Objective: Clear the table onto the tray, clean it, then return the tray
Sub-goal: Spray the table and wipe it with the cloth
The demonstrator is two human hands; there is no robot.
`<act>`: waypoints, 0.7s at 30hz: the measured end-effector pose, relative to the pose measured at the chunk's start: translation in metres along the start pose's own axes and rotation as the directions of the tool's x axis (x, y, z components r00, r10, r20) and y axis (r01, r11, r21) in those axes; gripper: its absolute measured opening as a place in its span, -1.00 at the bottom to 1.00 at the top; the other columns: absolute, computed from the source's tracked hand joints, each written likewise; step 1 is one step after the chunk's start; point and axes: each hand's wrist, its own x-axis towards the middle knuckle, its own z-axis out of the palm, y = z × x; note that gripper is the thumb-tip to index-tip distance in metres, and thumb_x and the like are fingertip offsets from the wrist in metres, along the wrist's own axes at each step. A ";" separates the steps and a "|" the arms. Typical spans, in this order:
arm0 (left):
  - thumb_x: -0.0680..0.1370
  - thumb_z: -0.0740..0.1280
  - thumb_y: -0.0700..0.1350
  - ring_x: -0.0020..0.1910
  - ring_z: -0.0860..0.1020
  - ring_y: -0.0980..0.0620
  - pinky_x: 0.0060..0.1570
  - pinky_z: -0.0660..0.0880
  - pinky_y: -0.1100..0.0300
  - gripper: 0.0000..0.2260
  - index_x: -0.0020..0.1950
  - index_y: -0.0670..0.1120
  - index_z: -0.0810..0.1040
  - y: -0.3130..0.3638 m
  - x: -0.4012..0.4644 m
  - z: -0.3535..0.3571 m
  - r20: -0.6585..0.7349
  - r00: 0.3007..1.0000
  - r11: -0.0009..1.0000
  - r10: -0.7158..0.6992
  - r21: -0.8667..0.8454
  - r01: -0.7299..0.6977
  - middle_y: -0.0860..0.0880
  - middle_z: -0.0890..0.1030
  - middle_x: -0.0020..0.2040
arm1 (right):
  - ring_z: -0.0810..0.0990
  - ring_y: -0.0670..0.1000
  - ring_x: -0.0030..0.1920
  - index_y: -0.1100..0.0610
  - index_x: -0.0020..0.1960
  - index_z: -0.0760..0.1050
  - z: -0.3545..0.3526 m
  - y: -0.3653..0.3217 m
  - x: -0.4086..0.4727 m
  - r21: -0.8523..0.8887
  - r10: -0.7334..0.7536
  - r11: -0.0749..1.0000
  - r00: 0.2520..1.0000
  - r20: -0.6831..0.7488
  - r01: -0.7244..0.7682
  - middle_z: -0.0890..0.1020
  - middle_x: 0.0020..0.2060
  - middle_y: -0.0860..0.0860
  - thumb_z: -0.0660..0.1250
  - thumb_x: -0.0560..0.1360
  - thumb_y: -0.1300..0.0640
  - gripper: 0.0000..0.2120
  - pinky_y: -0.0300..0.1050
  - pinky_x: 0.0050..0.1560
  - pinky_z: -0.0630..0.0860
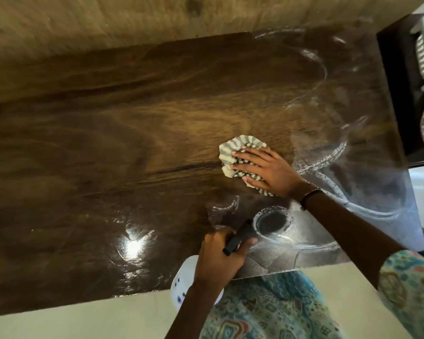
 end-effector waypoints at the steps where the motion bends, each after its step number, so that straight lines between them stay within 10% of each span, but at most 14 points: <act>1: 0.38 0.45 0.21 -0.24 0.57 0.01 -0.20 0.53 0.00 -0.61 -0.23 -0.14 0.58 -0.001 -0.003 0.005 -0.002 1.000 1.000 -0.009 0.008 0.009 -0.05 0.62 -0.32 | 0.17 -0.02 0.51 -0.12 0.46 0.26 0.000 0.003 -0.006 0.001 0.034 0.999 0.999 -0.009 -0.034 0.21 0.51 -0.11 0.06 0.62 -0.11 -0.58 -0.03 0.44 0.10; 9: 0.34 0.47 0.22 -0.19 0.58 -0.24 -0.25 0.52 -0.04 -0.61 -0.24 -0.11 0.56 -0.011 -0.014 0.016 -0.040 0.991 0.991 -0.126 -0.052 0.124 -0.12 0.61 -0.31 | 0.17 -0.01 0.51 -0.13 0.48 0.22 0.001 0.000 -0.012 -0.007 0.121 0.993 0.993 0.011 -0.121 0.22 0.52 -0.10 0.03 0.63 -0.11 -0.58 0.03 0.45 0.13; 21: 0.28 0.52 0.20 -0.41 0.57 0.11 -0.38 0.45 0.22 -0.63 -0.35 -0.10 0.57 -0.032 -0.010 -0.006 -0.154 0.964 0.975 -0.219 -0.075 0.210 0.04 0.60 -0.45 | 0.20 0.00 0.50 -0.10 0.44 0.31 0.000 -0.016 -0.009 -0.002 0.212 0.977 0.977 -0.026 -0.213 0.26 0.50 -0.09 0.02 0.63 -0.12 -0.59 0.08 0.46 0.14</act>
